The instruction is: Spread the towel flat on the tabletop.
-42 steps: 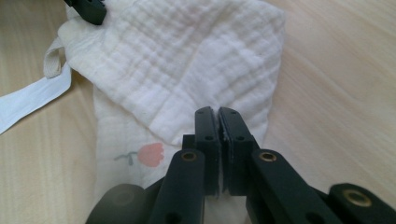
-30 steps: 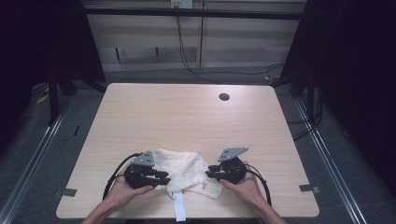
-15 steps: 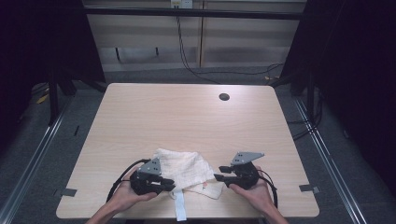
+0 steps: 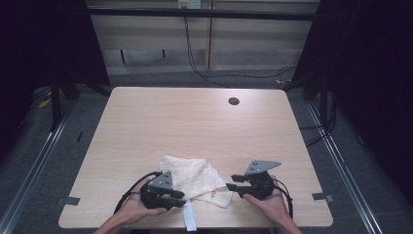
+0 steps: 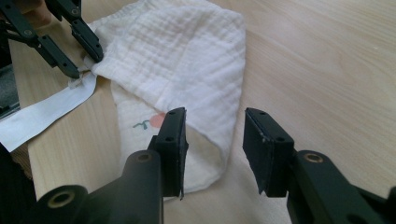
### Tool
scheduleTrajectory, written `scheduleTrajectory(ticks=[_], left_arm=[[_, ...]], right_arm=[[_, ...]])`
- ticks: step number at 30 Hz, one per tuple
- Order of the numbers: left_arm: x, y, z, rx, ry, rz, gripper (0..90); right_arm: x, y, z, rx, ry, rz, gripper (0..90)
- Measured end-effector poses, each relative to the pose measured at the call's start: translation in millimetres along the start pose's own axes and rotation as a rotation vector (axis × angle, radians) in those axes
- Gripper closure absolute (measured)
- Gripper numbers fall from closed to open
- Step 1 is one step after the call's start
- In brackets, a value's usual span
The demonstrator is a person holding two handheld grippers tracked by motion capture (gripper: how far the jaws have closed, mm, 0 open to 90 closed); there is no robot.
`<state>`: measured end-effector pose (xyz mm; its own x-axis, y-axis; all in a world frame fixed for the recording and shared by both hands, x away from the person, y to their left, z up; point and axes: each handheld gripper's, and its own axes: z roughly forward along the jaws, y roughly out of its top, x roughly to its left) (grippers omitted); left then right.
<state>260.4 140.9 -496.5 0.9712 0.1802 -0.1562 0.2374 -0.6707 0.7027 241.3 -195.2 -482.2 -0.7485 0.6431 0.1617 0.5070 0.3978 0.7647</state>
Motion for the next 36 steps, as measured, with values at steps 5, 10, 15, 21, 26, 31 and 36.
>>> scheduleTrajectory(ticks=[5,10,15,21,26,31,36], left_arm=[[-4.2,1.0,0.9,0.016,0.074,0.041,82.4],[-6.0,4.0,1.7,0.034,0.089,0.050,88.8],[1.4,5.6,-3.1,0.020,0.038,-0.014,89.3],[8.1,14.5,-22.5,-0.117,0.026,-0.075,89.3],[16.0,22.1,-33.1,-0.166,0.061,-0.107,89.3],[25.8,30.5,-51.5,-0.249,0.090,-0.125,89.3],[34.8,29.6,-68.3,-0.311,0.124,-0.152,89.3]], right_arm=[[-0.4,-0.8,-1.2,0.007,0.002,0.000,59.1],[0.0,-1.9,-0.9,0.013,0.006,-0.001,58.7],[0.0,-1.3,-1.2,0.009,0.009,-0.001,58.3],[0.2,-1.0,-3.7,0.001,0.006,0.006,56.4],[8.4,3.6,-8.6,-0.006,0.008,-0.001,52.9],[13.8,-2.9,-9.1,0.018,0.003,-0.005,49.8],[10.8,-3.9,-7.5,0.021,-0.009,0.008,49.0]])
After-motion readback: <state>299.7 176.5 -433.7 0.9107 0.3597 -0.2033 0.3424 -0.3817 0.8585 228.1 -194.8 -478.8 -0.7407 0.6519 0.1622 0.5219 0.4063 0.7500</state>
